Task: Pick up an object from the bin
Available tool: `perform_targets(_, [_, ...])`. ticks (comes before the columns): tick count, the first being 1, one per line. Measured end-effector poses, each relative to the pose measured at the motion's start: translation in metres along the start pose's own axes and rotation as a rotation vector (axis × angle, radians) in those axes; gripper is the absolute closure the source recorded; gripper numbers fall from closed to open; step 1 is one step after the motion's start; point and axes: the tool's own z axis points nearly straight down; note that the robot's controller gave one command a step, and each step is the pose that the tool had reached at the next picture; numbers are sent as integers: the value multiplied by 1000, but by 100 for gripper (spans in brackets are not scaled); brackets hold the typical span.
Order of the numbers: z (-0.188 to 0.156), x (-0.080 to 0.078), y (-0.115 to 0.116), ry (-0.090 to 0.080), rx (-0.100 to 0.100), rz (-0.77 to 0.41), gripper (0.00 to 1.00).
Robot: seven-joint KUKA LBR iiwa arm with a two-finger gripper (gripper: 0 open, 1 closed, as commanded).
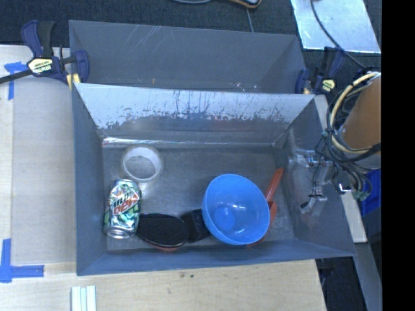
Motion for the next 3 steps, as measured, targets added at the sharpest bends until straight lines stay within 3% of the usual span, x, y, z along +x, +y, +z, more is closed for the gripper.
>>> perform_targets(1, [0, 0, 0, 0, 0, 0, 0])
perform_targets(2, [68, 1, 25, 3, -3, 10, 0])
perform_targets(3, [56, 30, 37, -13, 4, -9, 0])
